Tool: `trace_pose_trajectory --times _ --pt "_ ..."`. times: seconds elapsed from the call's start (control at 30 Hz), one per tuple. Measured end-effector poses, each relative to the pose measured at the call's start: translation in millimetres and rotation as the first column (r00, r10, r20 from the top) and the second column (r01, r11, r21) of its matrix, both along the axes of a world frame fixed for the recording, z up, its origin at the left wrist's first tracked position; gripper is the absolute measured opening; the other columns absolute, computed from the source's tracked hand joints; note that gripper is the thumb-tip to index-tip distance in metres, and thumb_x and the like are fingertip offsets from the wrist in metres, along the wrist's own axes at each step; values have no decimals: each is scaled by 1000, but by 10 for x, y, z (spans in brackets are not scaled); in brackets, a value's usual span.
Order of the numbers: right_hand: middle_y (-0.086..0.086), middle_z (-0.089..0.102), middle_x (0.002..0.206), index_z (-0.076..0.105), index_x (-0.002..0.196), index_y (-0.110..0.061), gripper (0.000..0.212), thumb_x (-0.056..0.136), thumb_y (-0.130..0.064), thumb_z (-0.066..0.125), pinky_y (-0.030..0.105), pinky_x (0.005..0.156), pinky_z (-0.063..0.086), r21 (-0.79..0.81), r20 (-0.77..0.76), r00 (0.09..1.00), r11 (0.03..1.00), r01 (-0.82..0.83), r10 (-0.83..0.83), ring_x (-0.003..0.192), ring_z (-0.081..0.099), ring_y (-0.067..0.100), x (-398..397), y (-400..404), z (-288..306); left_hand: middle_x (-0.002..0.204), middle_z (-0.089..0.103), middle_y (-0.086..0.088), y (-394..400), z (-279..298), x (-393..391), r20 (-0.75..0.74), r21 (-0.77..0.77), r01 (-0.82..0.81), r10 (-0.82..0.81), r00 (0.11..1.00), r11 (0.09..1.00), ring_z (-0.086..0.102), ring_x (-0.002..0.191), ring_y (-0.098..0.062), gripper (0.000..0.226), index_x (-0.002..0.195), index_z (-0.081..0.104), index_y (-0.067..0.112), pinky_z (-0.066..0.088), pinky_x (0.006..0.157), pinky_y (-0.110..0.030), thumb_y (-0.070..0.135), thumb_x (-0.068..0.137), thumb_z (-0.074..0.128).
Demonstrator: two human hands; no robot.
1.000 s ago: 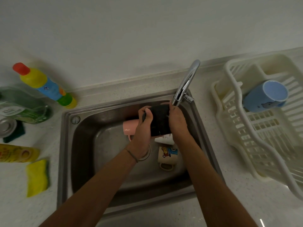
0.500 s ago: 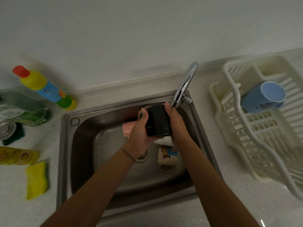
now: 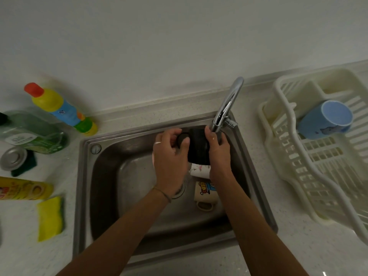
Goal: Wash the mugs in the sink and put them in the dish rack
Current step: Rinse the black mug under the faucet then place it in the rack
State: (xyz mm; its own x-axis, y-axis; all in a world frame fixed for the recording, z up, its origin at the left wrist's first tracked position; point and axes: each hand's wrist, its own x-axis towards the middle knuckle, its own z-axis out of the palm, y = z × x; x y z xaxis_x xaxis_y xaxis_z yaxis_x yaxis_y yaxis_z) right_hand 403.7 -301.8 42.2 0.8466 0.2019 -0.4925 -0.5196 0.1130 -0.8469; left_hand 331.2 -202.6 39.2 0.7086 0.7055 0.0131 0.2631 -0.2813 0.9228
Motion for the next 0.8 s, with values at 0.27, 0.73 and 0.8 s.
trace_pose_trajectory --times 0.27,0.73,0.8 --pt "-4 64 123 60 119 -34 60 70 -64 74 29 81 60 -113 254 966 990 85 -54 108 66 12 -22 3 -13 128 64 4 -316 254 -46 -54 -289 128 -150 987 949 61 117 -6 37 141 58 18 49 99 -17 32 110 43" --pt "-1 71 94 63 98 -29 38 105 -48 31 50 87 57 -286 207 976 958 1 60 88 69 15 -10 95 -47 119 73 -9 -290 300 276 -203 -820 -209 71 977 532 72 106 -25 58 134 62 19 60 76 -37 60 93 60" --pt "-2 69 96 62 104 -25 46 99 -57 28 48 83 57 -438 312 944 898 39 111 87 67 15 -131 209 -11 117 74 -10 -299 331 305 -192 -830 -239 145 971 504 72 105 -25 59 134 63 15 59 80 -38 57 93 62"
